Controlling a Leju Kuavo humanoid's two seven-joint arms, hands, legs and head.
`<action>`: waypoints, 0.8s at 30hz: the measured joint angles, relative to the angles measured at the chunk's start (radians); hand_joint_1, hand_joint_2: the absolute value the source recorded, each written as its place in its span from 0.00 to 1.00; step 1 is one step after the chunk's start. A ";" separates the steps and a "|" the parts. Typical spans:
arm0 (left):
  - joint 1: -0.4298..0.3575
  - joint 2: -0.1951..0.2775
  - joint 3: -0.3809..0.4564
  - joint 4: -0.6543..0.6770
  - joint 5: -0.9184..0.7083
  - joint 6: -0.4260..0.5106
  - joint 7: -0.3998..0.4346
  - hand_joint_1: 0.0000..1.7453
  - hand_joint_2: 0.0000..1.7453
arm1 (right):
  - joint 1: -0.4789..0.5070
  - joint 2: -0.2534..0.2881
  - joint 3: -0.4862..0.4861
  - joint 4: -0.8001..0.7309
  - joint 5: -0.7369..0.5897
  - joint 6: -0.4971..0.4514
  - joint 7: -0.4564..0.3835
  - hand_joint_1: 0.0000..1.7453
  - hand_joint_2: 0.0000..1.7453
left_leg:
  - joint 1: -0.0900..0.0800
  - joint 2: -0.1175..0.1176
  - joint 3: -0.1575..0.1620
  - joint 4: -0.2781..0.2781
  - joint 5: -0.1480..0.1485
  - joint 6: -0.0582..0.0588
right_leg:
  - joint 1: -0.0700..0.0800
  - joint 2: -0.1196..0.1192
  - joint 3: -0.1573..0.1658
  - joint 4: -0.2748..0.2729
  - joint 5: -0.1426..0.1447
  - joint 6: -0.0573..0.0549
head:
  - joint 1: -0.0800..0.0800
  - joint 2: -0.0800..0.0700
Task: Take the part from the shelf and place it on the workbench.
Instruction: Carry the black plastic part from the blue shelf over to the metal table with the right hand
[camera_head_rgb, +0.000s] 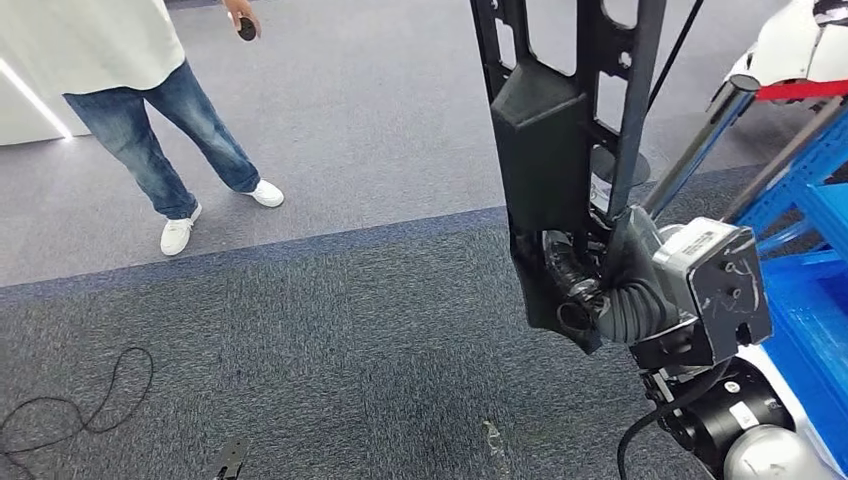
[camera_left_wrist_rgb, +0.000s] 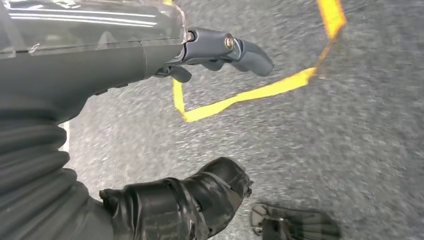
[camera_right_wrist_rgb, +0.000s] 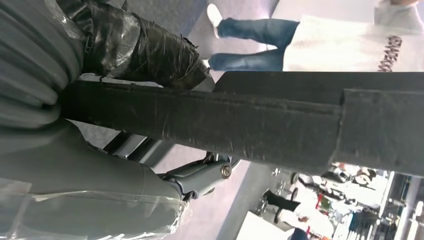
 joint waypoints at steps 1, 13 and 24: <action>0.002 0.001 0.000 0.000 0.000 0.000 0.000 0.00 1.00 | -0.002 0.001 0.000 0.000 0.000 0.000 0.000 1.00 1.00 | 0.003 -0.011 0.011 -0.011 0.003 0.005 | 0.000 0.024 -0.004 0.018 -0.014 0.002 | 0.001 0.000; -0.006 0.002 -0.001 0.000 0.000 -0.001 0.000 0.00 1.00 | 0.003 0.004 0.002 0.009 0.000 0.000 0.000 1.00 1.00 | 0.020 -0.178 -0.001 0.040 -0.035 -0.015 | -0.016 0.215 -0.085 0.034 0.050 0.007 | 0.008 0.000; -0.005 -0.003 -0.029 0.000 -0.085 -0.039 -0.006 0.00 1.00 | -0.031 0.025 0.020 0.014 0.010 -0.003 -0.008 1.00 1.00 | 0.030 -0.014 -0.113 0.201 -0.049 -0.047 | -0.005 0.046 -0.031 0.017 0.023 -0.024 | -0.011 0.000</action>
